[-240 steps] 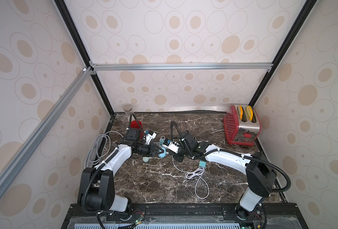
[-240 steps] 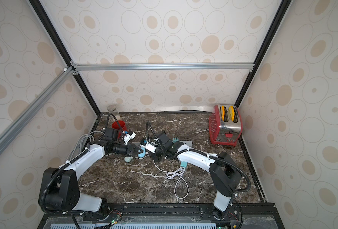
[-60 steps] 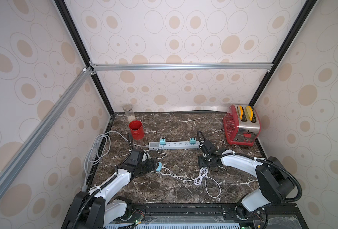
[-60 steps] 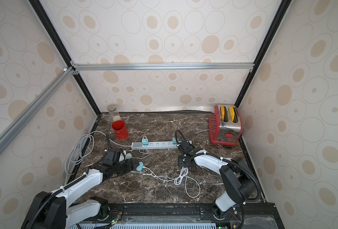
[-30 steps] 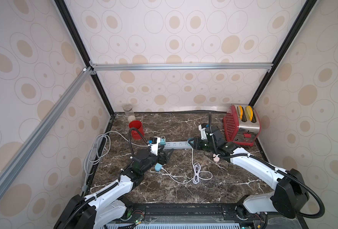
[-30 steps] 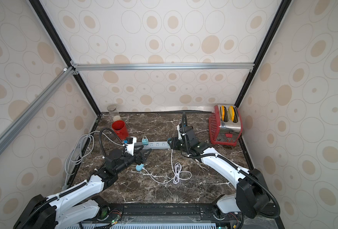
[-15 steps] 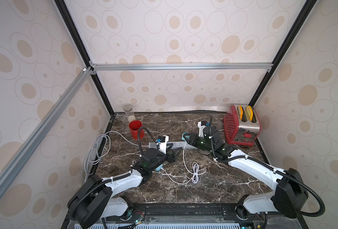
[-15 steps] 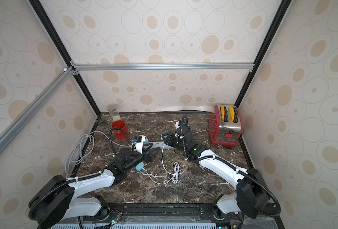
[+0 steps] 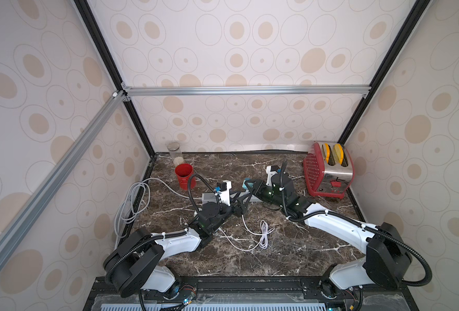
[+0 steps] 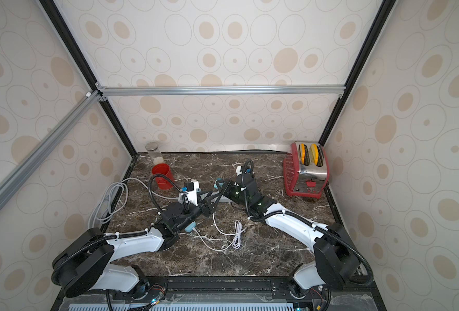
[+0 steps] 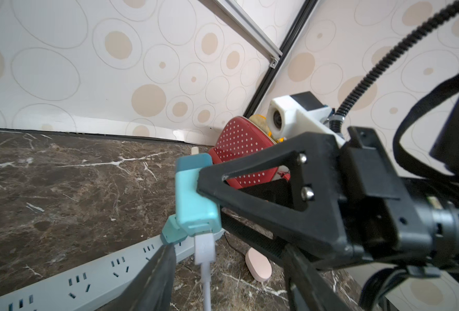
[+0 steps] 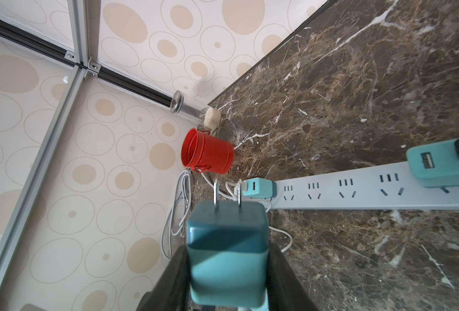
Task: Charge the bluetooth headset
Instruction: Pick up the plug from the center of the board.
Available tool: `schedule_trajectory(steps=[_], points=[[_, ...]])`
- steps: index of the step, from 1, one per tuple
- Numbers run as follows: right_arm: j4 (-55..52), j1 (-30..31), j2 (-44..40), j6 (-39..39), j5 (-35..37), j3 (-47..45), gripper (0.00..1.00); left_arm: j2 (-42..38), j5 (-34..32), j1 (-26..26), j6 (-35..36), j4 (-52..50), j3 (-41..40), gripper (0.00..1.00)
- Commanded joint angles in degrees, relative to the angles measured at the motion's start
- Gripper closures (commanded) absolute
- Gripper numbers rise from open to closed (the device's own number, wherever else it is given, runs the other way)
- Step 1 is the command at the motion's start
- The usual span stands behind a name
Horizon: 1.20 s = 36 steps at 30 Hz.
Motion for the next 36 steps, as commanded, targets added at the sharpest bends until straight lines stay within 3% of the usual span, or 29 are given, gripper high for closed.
schedule_trajectory(steps=[1, 8, 21, 30, 36], points=[[3.9, 0.94, 0.35, 3.12, 1.19, -1.16, 0.8, 1.02, -3.65, -0.46, -0.43, 4.5, 1.51, 0.42], [7.25, 1.41, 1.71, 6.57, 0.49, -1.78, 0.8, 4.09, -2.71, -0.46, -0.83, 9.49, 1.6, 0.46], [10.1, 1.75, 1.5, 11.91, -2.45, -2.39, 0.82, 3.77, -4.34, -0.46, 5.56, 8.06, 2.71, 0.57], [11.58, 2.35, 1.59, 14.69, -5.19, -2.78, 0.82, 4.74, -4.23, -0.44, 9.3, 8.5, 3.45, 0.59], [11.57, 2.5, -0.53, 14.08, -4.44, -4.4, 0.82, 2.68, -7.95, -0.4, 11.44, 7.0, 2.13, 0.58]])
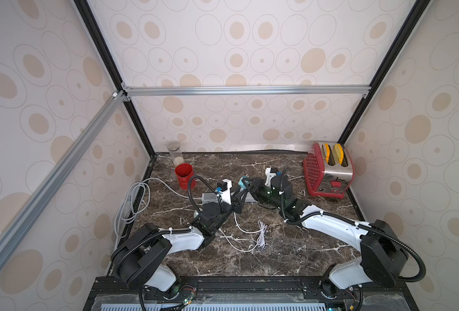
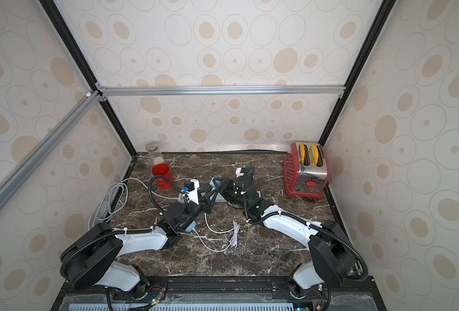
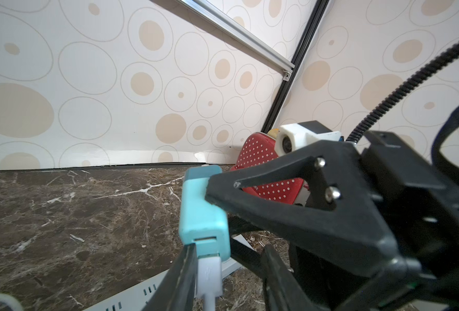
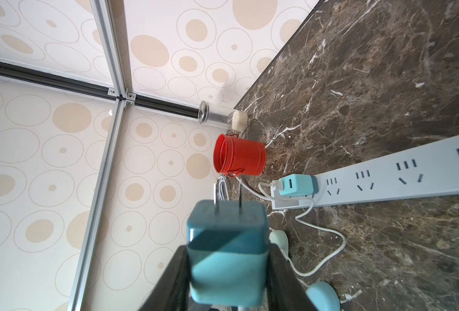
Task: Charge the bluetooth headset
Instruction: Pick up the plug from the center of the board, then insert the plug into the socket.
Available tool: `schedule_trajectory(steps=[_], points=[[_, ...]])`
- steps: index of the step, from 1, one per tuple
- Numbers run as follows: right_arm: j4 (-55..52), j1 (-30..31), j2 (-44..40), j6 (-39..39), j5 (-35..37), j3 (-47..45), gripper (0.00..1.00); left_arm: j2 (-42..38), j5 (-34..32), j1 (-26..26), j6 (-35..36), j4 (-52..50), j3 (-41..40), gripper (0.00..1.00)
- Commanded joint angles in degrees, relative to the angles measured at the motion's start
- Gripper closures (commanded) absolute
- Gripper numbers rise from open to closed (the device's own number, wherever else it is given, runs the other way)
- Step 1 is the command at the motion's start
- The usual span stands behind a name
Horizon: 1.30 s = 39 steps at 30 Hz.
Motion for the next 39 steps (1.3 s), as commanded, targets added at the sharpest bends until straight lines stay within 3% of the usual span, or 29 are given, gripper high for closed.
schedule_trajectory(steps=[1, 4, 9, 14, 21, 26, 28, 32, 33, 39], points=[[0.84, 1.51, -2.5, 1.08, -2.48, -1.75, 0.82, -2.05, -3.15, -0.37, 2.79, 0.17, 1.34, 0.54], [0.31, 1.47, -3.59, 0.54, -0.97, -2.47, 0.82, -4.77, -3.73, -0.33, 3.17, -4.23, 1.19, 0.42], [1.02, 1.58, -3.57, -0.11, -1.51, -2.21, 0.82, -7.42, -4.06, -0.37, 4.5, -6.52, 0.54, 0.4], [4.46, 2.06, -2.5, 0.48, -3.83, -2.05, 0.83, -6.18, -0.49, -0.33, 5.16, -6.36, 2.11, 0.52], [6.37, 2.85, -1.66, 2.41, -5.38, -2.39, 0.83, -3.59, 0.75, -0.37, 5.83, -1.56, 2.26, 0.58], [6.8, 3.2, -1.52, 2.45, -5.49, -2.66, 0.82, -3.8, -1.84, -0.37, 6.28, -1.85, 2.46, 0.75], [6.5, 3.11, -2.16, 1.45, -4.32, -3.16, 0.76, -4.61, -4.55, -0.37, 6.14, -3.66, 2.5, 0.79], [0.28, 0.59, -6.16, -5.06, -1.6, -4.21, 0.39, -7.31, -5.13, -0.14, 7.08, -11.14, 3.96, 0.86], [-1.65, -0.43, -7.7, -6.71, -0.72, -4.85, 0.35, -8.15, -5.37, -0.11, 7.54, -12.99, 4.16, 0.87], [-15.22, -9.63, -18.83, -17.1, -2.57, -8.81, 0.29, -14.96, -5.59, 0.34, 13.42, -37.37, 9.56, 0.92]])
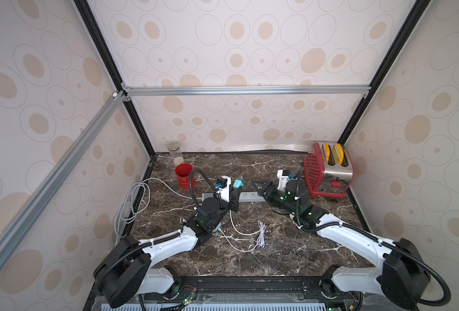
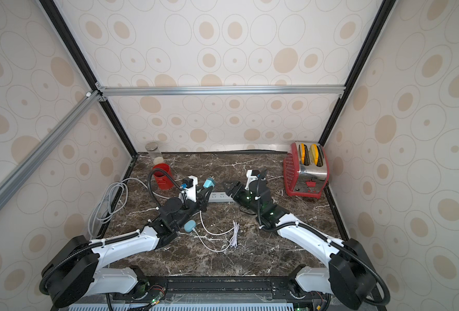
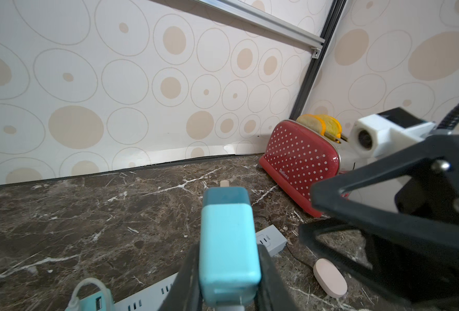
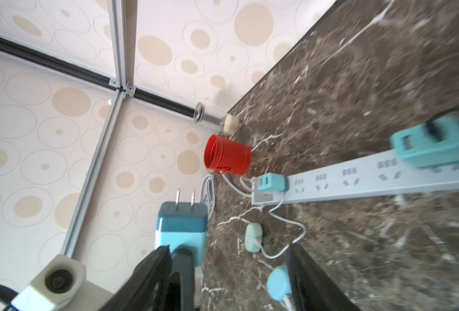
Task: Charge the bluetooth headset
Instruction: Insert the plug into the socket.
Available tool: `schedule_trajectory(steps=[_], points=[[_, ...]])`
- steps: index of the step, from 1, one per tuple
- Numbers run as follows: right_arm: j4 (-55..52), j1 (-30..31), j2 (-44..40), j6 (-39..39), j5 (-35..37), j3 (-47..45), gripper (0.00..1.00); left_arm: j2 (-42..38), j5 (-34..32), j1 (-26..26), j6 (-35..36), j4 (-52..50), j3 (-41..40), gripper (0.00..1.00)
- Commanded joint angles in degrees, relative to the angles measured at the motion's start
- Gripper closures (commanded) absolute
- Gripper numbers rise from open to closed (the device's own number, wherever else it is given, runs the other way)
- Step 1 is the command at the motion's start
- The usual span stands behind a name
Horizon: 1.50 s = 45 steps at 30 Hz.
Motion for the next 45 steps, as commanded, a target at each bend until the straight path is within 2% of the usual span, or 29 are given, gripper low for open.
schedule_trajectory(steps=[1, 5, 7, 10, 14, 20, 22, 31, 45], points=[[-11.69, -4.56, -6.29, -9.31, -0.96, -0.85, 0.28, -4.35, 0.28, 0.51, 7.1, -17.93, 5.93, 0.92], [-26.12, -9.77, -11.15, -21.86, -1.17, 0.66, 0.29, -5.93, 11.15, 4.61, 14.64, -34.08, 11.75, 0.94], [-30.44, -11.7, -12.23, -27.18, -1.26, 0.72, 0.29, -4.99, 14.55, 6.43, 20.87, -42.79, 15.77, 0.95], [-35.15, -14.12, -13.29, -33.02, -0.71, 0.23, 0.28, -1.21, 16.48, 7.86, 33.18, -56.01, 22.29, 0.95], [-36.57, -16.07, -14.28, -37.85, 0.15, -1.88, 0.28, 6.92, 16.79, 8.97, 45.37, -69.59, 32.25, 0.97], [-34.61, -17.9, -13.0, -40.09, -0.13, -4.69, 0.28, 21.11, 17.02, 9.08, 55.09, -90.02, 51.71, 0.98], [-33.4, -18.13, -11.61, -40.18, -1.91, -5.32, 0.28, 25.57, 14.86, 9.08, 57.55, -95.09, 57.86, 0.99], [-30.82, -20.86, -3.89, -39.31, -13.07, -3.68, 0.32, 40.19, 12.99, 9.03, 65.35, -110.9, 77.97, 1.0], [-29.49, -22.53, -0.72, -39.48, -13.16, -4.35, 0.32, 54.6, 6.28, 9.23, 72.89, -113.56, 93.39, 1.0]])
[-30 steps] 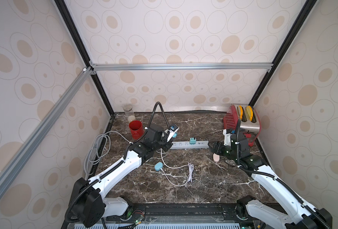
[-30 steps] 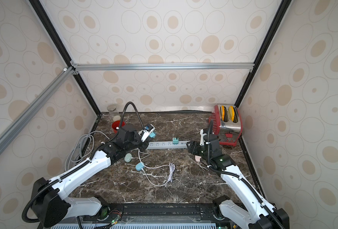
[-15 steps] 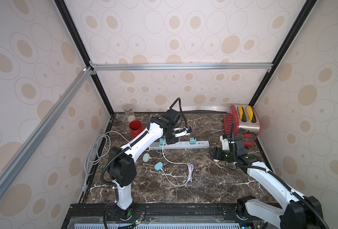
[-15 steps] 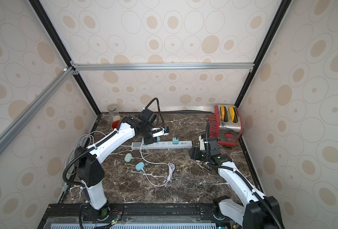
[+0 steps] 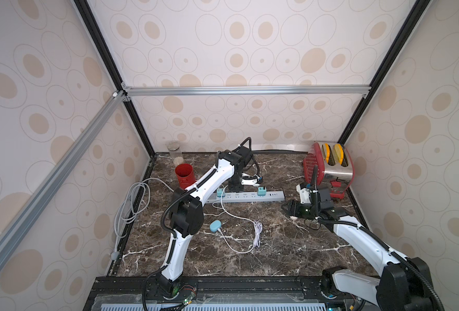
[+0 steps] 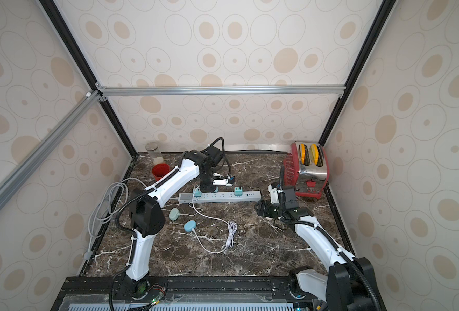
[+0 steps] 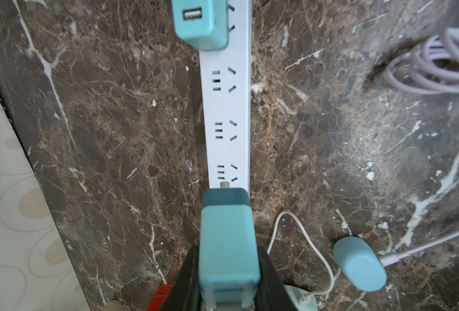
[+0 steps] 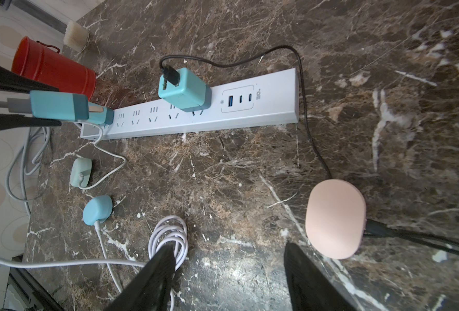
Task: Charge the bluetooth headset
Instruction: Insert the plug into the socket.
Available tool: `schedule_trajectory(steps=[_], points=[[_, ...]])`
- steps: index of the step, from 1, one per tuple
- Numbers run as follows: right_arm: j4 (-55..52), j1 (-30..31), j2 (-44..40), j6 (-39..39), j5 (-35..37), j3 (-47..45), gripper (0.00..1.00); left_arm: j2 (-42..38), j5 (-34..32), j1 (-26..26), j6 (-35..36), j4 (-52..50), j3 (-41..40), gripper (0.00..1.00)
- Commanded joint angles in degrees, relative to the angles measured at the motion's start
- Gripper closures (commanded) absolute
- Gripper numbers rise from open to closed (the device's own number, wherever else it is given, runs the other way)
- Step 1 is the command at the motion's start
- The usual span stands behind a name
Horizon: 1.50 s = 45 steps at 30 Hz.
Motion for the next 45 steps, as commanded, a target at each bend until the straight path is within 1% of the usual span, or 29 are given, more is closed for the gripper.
schedule_trajectory(steps=[1, 8, 12, 16, 19, 24, 31, 35, 40, 45], points=[[0.97, -0.41, 1.93, -0.52, -0.96, 0.48, 0.32, 2.72, -2.13, 0.35, 4.16, -4.88, 5.73, 1.0], [1.4, -0.45, 4.14, -0.68, -0.77, 1.06, 0.32, 6.25, -3.85, 0.25, 5.0, -7.54, 8.97, 1.0], [1.88, -0.45, 5.11, -0.74, -0.6, 1.26, 0.32, 7.23, -1.45, 0.25, 4.18, -7.71, 9.3, 1.0], [2.08, -0.45, 6.16, -0.67, -0.88, 1.44, 0.32, 8.52, -1.39, 0.27, 3.98, -7.84, 9.67, 1.0], [2.08, -0.45, 6.63, -0.77, -0.78, 1.54, 0.32, 9.75, -2.24, 0.25, 3.91, -7.8, 9.83, 1.0], [2.52, -0.45, 7.63, -0.29, -1.53, 1.54, 0.33, 11.7, -5.76, 0.29, 4.17, -7.44, 10.05, 1.0], [2.78, -0.45, 8.05, 0.11, -1.38, 1.29, 0.33, 12.4, -5.21, 0.42, 4.17, -7.41, 10.06, 1.0], [3.0, -0.45, 7.95, 0.29, -0.97, 1.33, 0.33, 13.51, -6.86, 0.44, 4.09, -8.85, 11.17, 1.0], [3.56, -0.45, 8.26, 0.46, -0.68, 1.45, 0.32, 12.96, -5.74, 0.34, 3.65, -10.59, 11.64, 1.0], [3.96, -0.45, 9.08, 0.3, -0.65, 1.89, 0.32, 13.04, -3.24, 0.22, 2.76, -11.4, 11.83, 1.0]])
